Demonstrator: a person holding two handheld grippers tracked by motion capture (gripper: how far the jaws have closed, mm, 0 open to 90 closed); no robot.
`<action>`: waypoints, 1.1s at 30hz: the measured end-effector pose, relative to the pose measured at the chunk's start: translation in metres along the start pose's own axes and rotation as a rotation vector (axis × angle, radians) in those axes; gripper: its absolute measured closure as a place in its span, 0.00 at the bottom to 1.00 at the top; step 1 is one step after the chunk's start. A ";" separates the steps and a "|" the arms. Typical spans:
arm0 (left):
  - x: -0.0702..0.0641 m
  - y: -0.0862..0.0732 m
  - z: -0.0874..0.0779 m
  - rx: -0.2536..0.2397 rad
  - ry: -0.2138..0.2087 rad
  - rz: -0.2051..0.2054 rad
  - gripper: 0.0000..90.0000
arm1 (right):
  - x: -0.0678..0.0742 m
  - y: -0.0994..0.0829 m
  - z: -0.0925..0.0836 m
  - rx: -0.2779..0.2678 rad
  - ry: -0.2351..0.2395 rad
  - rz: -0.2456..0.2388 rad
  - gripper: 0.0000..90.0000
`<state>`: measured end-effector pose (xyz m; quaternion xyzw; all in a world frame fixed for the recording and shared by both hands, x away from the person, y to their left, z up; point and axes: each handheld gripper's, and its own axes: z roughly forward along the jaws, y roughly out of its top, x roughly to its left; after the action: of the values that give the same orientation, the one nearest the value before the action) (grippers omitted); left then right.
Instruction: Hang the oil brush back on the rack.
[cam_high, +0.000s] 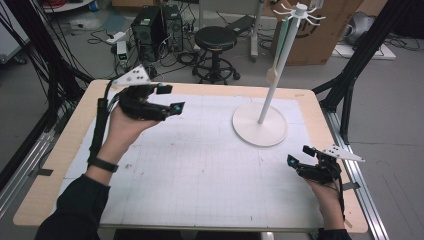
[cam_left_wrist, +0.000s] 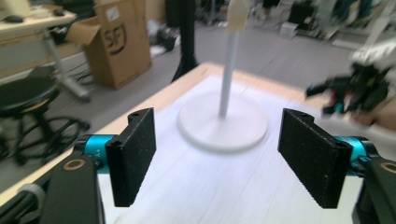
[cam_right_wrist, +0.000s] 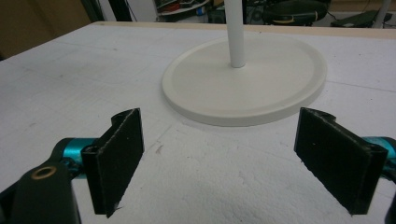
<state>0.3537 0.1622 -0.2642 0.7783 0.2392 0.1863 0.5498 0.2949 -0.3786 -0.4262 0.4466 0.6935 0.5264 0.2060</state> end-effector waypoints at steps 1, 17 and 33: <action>0.001 -0.009 -0.007 0.013 0.014 0.006 0.31 | 0.001 0.000 0.001 0.004 0.000 0.002 0.17; 0.032 -0.131 -0.082 0.047 0.134 -0.072 0.26 | 0.007 -0.005 0.015 0.060 -0.008 -0.023 0.17; 0.036 -0.189 -0.084 0.037 0.158 -0.130 0.23 | 0.006 -0.012 0.019 0.090 -0.023 -0.031 0.17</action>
<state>0.3049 0.3003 -0.4147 0.7540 0.3350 0.2066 0.5259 0.3014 -0.3634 -0.4424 0.4504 0.7209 0.4865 0.2018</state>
